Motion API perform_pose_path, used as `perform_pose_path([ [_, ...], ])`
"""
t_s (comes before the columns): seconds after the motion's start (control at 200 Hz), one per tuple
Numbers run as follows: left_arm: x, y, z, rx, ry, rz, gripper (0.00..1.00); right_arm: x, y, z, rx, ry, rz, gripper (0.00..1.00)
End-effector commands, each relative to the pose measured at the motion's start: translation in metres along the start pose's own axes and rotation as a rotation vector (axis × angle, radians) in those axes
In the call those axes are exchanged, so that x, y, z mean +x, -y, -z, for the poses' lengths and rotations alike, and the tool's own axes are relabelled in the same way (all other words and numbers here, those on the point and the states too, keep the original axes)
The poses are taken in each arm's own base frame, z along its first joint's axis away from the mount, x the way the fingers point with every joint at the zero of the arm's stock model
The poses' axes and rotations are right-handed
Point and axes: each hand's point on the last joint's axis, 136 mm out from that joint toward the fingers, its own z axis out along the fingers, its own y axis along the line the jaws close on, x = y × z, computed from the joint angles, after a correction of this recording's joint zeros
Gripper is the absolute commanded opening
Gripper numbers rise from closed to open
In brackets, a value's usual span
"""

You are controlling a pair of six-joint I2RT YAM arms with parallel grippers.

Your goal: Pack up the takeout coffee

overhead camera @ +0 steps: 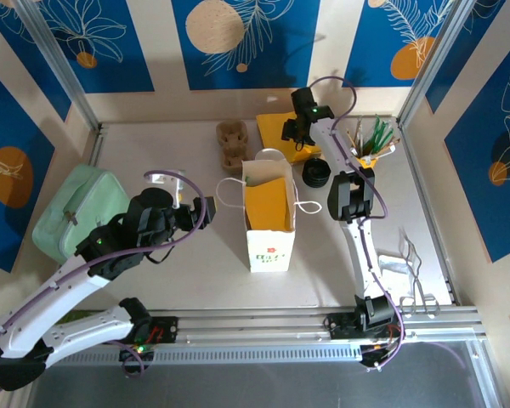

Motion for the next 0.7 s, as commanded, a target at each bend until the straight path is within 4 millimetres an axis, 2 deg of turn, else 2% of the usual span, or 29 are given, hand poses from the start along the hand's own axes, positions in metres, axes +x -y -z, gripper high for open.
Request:
perform_pose_path([
  [0.0,-0.013,0.000,0.009,0.006,0.030,0.009,0.85,-0.009,-0.003,0.000,-0.031,0.023,0.022,0.63],
  [0.235,-0.010,-0.003,0.009,0.000,0.029,0.014,0.85,-0.019,0.003,-0.003,-0.029,0.052,-0.011,0.51],
  [0.4,-0.011,-0.003,0.010,0.001,0.031,0.016,0.85,-0.022,-0.002,0.004,-0.074,0.051,-0.014,0.27],
  [0.485,-0.011,-0.002,0.010,0.004,0.030,0.017,0.85,-0.028,-0.010,0.018,-0.142,0.046,-0.028,0.12],
  [0.605,-0.010,-0.003,0.011,0.003,0.031,0.020,0.85,-0.039,-0.013,0.041,-0.167,0.079,-0.029,0.02],
  [0.695,-0.009,-0.004,0.012,0.003,0.033,0.025,0.85,-0.048,-0.016,0.064,-0.181,0.111,-0.023,0.01],
])
